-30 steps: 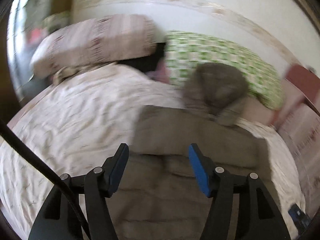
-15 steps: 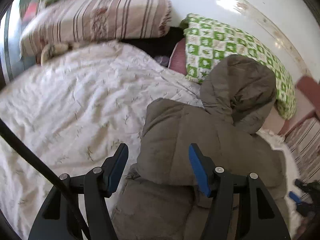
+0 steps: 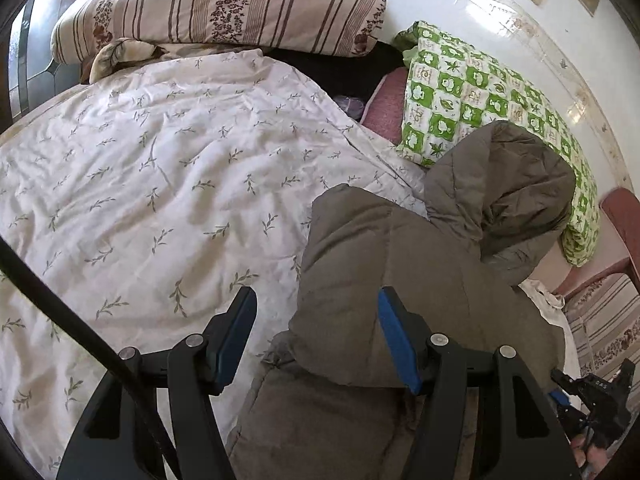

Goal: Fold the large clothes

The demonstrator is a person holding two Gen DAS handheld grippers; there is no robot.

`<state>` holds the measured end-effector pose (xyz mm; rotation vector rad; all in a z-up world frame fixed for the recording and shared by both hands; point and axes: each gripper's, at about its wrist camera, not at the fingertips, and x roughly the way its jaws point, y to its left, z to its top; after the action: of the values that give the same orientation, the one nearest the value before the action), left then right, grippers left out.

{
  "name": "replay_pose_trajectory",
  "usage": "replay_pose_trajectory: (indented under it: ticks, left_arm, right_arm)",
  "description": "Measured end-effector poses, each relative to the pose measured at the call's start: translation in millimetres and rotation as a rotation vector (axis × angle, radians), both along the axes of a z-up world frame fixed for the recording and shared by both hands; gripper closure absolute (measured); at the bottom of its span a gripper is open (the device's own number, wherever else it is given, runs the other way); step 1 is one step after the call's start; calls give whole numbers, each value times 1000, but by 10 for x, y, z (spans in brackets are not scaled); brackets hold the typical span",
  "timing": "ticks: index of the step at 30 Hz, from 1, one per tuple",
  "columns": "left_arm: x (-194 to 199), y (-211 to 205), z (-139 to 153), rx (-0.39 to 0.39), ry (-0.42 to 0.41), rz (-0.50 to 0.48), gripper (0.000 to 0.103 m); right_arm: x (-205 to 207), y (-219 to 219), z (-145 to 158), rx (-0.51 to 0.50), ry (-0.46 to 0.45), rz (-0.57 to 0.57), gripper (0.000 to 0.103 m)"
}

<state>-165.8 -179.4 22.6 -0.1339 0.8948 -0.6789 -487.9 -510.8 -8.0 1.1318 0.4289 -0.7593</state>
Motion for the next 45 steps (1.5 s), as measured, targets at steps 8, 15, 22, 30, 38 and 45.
replay_pose_trajectory:
  ticks: [8,15,22,30,38,45]
  left_arm:
    - [-65,-171,-56,53,-22,-42,41]
    - [-167,-372,-190,197,-68,-83,40]
    - [-279,-297,18,161,-152,-47,40]
    - [-616,-549,27,211,-260,-175,35]
    - [-597,-667,-206,303,-207,-188,28]
    - [-697,-635,-105,274,-244,-170,28]
  right_arm:
    - [-127,124,228,-172,200,-29,84]
    - [-95,69,-13,-147,249,-8,79]
    - [-179,376,325,-242,280,-3,71]
    - [436,616,384,-335,308,165,69]
    - [788,650,-102,-326,451,227,69]
    - [692,799,93,-360,450,248,67]
